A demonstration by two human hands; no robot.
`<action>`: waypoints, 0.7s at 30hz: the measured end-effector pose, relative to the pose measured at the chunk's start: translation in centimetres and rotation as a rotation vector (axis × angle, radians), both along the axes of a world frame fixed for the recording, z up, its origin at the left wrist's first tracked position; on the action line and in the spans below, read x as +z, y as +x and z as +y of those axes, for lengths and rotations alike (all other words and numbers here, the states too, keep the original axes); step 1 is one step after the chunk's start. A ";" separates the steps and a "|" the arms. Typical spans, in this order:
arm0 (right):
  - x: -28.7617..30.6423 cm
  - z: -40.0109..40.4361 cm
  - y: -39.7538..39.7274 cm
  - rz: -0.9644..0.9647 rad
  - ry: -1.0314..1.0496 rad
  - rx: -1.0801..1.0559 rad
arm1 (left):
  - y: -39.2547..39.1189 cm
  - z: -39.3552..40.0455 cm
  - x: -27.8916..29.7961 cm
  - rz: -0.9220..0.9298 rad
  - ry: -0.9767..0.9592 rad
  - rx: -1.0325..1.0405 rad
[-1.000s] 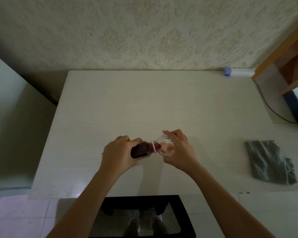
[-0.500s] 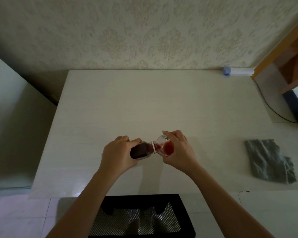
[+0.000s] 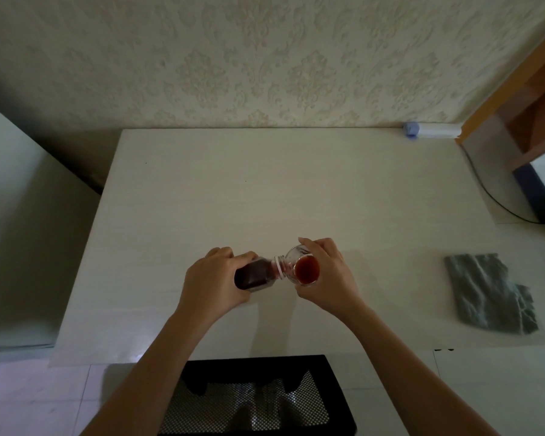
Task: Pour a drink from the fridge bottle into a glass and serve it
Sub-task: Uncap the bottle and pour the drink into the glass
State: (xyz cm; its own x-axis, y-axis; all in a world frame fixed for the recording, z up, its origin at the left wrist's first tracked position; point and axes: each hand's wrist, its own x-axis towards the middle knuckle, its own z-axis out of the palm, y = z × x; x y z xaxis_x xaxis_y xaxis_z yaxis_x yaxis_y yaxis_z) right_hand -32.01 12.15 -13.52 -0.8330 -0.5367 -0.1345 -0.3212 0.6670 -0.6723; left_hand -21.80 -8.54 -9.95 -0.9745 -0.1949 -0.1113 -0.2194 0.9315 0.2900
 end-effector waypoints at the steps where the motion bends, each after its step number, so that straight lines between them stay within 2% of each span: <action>1: 0.0 0.0 0.0 -0.006 -0.020 -0.013 | 0.0 0.0 0.0 0.015 0.017 0.006; 8: 0.3 0.0 0.0 -0.055 -0.228 -0.144 | 0.6 0.3 -1.1 0.088 0.235 0.125; 17: 0.9 -0.3 -0.1 -0.089 -0.364 -0.202 | 1.2 0.8 -3.7 0.140 0.594 0.354; 21: 0.4 0.0 -0.3 -0.107 -0.358 -0.223 | 1.5 1.1 -4.7 0.172 0.684 0.418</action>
